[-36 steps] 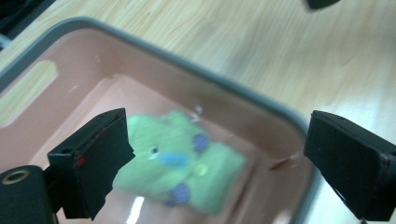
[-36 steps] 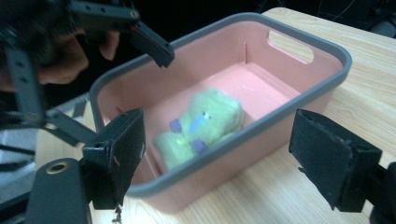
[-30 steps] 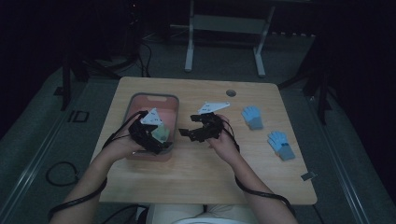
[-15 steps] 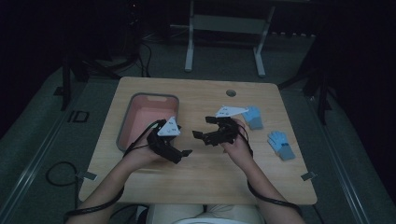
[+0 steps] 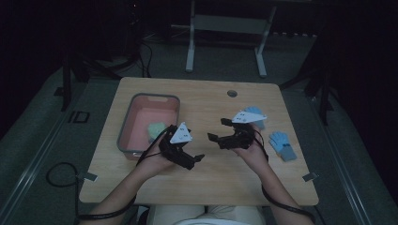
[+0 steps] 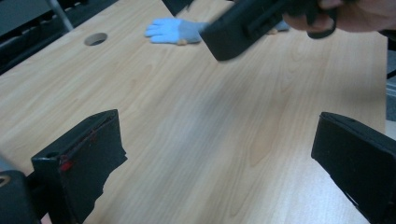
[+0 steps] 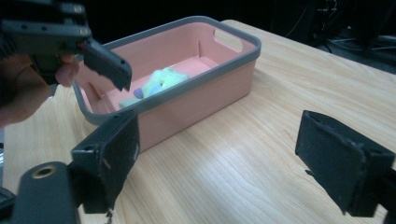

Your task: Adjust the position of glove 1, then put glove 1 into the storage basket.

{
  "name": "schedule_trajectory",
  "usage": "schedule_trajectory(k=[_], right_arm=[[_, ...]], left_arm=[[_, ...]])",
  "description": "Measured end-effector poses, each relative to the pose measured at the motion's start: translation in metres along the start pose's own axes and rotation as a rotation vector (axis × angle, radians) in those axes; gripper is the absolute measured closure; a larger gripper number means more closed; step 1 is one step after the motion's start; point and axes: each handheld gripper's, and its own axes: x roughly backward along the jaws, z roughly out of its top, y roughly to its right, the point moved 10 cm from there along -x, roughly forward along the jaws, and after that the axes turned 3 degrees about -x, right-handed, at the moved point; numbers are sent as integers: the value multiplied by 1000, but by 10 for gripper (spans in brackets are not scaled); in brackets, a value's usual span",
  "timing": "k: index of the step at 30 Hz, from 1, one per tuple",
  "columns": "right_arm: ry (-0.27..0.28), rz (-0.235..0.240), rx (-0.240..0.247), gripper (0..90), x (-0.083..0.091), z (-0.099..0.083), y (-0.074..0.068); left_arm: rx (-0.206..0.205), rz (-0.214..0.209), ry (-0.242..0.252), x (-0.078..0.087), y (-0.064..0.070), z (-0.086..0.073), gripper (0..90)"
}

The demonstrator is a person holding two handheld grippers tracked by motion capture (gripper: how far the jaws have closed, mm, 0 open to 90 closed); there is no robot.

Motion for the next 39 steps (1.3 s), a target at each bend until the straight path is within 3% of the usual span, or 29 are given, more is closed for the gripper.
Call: schedule_trajectory(k=[4, 8, 14, 20, 26, 32, 39], right_arm=[[-9, -30, 10, 222, 9, -8, 9], [-10, -55, 0, 312, 18, -21, 20], [-4, -95, -19, 375, 32, -36, 39], [14, -170, -32, 426, 49, -47, 66], [27, -247, -44, 478, 65, -52, 94], [18, -333, -58, 517, 75, -55, 124], [13, -394, -69, 531, 81, -53, 155]], left_arm=[[8, -9, 30, -6, 12, 0, 19], [-2, -23, 27, -14, 24, -5, 19], [-31, -46, 11, -30, 44, -15, 20], [-61, -67, 4, -45, 62, -29, 20], [-94, -58, -1, -54, 66, -42, 20], [-84, -51, -4, -59, 66, -54, 20], [-90, -43, -15, -61, 65, -64, 20]])
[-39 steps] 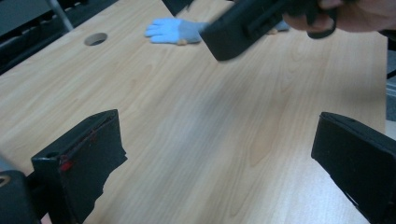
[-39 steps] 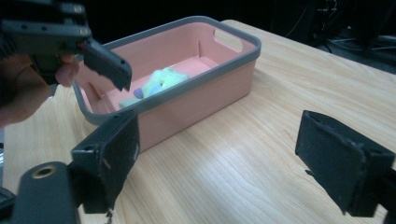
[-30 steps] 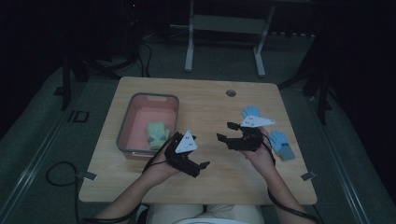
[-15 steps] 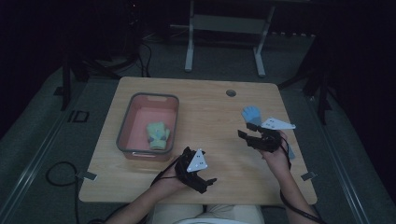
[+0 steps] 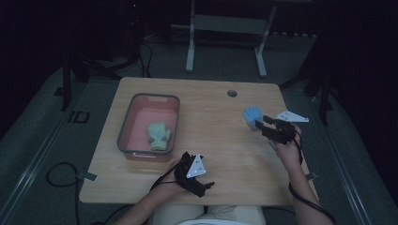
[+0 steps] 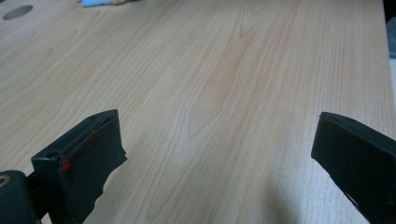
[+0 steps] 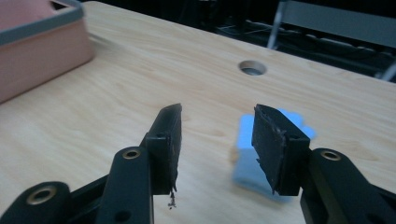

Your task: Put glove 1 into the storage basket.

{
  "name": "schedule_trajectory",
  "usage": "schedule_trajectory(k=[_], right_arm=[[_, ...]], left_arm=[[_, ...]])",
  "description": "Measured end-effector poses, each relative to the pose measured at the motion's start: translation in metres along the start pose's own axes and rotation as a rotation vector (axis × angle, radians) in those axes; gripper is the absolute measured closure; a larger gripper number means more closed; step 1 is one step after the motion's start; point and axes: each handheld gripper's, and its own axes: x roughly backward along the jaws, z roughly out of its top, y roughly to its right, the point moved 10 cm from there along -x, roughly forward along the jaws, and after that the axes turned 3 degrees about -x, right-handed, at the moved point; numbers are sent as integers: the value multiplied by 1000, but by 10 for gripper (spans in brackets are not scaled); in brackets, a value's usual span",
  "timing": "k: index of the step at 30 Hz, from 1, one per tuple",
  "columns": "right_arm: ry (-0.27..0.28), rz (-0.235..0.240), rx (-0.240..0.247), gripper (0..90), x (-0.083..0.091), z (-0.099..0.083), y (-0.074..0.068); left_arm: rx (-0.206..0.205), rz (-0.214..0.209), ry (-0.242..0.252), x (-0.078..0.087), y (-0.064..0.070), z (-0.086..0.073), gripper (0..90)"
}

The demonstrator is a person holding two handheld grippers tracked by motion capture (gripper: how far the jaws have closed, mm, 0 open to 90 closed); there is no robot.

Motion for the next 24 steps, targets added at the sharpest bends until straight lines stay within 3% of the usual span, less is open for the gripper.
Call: schedule_trajectory(k=[5, 10, 16, 24], right_arm=[[-19, -51, 24, 559, -10, 3, 20], [-59, -61, 22, 609, -26, -1, 37], [-154, -61, -11, 648, -54, -17, 46], [-243, -106, -16, 641, -84, -32, 56]], left_arm=[[16, 4, 14, 2, -1, 0, 20], [28, -4, 23, 4, 1, -2, 20], [39, 9, 43, 9, 0, 0, 20], [43, 8, 46, 12, 0, -2, 20]])
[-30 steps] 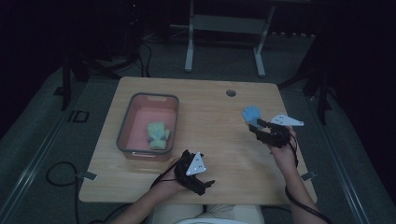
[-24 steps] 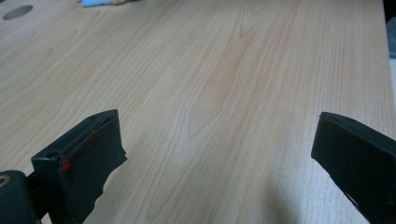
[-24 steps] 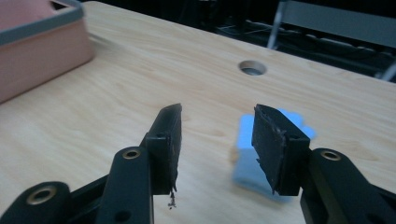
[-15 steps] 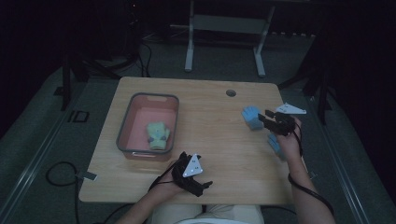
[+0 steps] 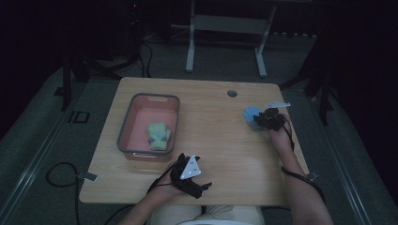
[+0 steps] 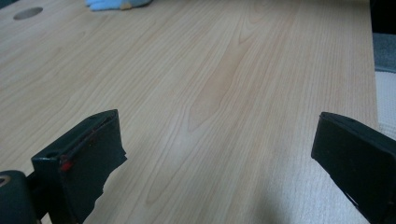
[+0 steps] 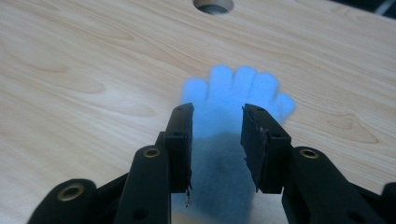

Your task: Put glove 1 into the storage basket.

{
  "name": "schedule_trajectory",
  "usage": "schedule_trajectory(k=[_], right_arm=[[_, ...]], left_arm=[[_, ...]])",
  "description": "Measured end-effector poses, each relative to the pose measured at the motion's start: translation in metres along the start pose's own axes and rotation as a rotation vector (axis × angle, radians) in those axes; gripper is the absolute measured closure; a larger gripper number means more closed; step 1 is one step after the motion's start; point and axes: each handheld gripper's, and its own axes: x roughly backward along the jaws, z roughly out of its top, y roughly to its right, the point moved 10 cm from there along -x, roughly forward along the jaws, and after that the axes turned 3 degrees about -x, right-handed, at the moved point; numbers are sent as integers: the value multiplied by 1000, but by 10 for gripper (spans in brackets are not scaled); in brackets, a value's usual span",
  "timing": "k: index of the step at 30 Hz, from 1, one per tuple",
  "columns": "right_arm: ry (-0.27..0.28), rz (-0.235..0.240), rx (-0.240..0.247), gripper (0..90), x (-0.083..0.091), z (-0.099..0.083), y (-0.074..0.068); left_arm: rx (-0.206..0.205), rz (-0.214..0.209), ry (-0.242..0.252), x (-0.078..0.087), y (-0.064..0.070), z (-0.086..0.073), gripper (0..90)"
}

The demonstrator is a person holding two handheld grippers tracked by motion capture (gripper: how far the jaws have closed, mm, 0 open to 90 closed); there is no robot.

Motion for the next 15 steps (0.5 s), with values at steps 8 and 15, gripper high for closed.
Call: schedule_trajectory(k=[8, 15], right_arm=[[-54, -9, 27, 643, -22, -11, 4], [-75, -6, 2, 779, -27, -14, 4]], left_arm=[[16, -3, -13, -1, -3, -4, 20], [15, -10, -16, -3, -2, -5, 20]])
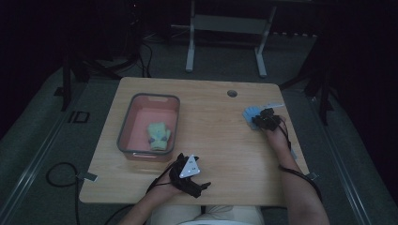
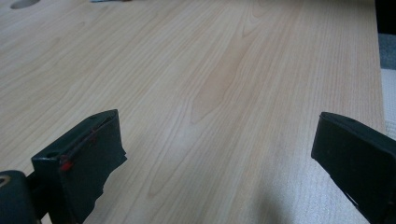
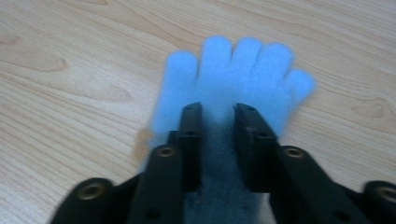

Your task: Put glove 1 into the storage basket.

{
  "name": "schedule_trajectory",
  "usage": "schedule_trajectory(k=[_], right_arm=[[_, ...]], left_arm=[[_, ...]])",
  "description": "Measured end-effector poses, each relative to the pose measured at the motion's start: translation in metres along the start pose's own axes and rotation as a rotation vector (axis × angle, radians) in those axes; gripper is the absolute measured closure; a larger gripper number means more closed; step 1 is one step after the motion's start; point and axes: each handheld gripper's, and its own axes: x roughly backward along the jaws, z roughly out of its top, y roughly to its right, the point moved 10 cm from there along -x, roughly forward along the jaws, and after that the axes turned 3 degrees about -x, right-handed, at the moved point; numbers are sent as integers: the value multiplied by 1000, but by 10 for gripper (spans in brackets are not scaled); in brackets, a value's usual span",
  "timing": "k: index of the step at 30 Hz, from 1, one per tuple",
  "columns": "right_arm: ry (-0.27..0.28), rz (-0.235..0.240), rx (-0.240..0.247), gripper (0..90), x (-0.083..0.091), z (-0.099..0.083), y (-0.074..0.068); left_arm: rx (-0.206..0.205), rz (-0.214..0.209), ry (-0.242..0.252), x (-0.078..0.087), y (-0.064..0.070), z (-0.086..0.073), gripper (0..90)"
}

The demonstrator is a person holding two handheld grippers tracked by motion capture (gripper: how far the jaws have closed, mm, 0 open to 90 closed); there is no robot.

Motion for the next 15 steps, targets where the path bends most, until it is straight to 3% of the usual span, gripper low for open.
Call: schedule_trajectory(k=[8, 15], right_arm=[[-30, -37, -103, 876, 2, 3, -2], [23, -53, -137, 878, 25, 20, -19]], left_arm=[[6, 6, 1, -1, -2, -1, 20], [-1, 9, 3, -2, -1, 1, 20]])
